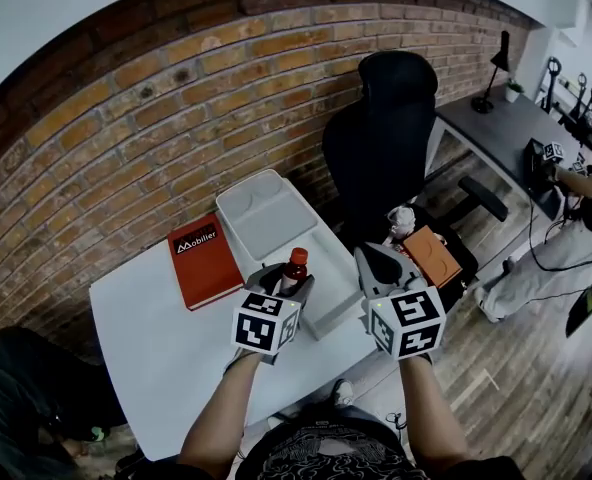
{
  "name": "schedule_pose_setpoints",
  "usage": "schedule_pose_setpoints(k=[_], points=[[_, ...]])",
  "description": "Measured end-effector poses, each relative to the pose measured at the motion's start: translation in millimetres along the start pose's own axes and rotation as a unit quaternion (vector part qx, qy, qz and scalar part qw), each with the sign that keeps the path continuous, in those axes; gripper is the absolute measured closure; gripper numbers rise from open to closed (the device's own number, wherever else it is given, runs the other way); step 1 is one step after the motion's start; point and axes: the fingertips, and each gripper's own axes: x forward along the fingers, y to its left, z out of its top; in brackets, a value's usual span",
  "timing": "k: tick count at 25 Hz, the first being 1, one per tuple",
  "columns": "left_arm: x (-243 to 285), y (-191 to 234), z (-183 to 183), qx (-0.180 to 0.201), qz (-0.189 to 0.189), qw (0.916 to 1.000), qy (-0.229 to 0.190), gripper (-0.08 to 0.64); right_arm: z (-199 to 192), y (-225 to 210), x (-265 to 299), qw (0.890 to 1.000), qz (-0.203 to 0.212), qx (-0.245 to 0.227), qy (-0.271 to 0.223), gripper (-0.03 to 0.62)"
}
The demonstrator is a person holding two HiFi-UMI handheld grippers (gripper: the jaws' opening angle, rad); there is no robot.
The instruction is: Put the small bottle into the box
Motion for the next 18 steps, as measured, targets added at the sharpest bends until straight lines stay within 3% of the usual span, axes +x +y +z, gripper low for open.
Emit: schedule_pose_setpoints(k=[8,18], points=[[52.2,-28.6,-11.0,-0.024,-0.053,0.9959,0.07,0.327,-1.4,-28.6,-4.1,1.0,-0.008,-0.002,-0.003,0.571],[96.7,-46.1,-45.0,-0.093,-0.093,0.9766,0.17,0.327,-4.8,-52.4,-8.8,1.0,-0.015,0.003,-0.002,0.571]])
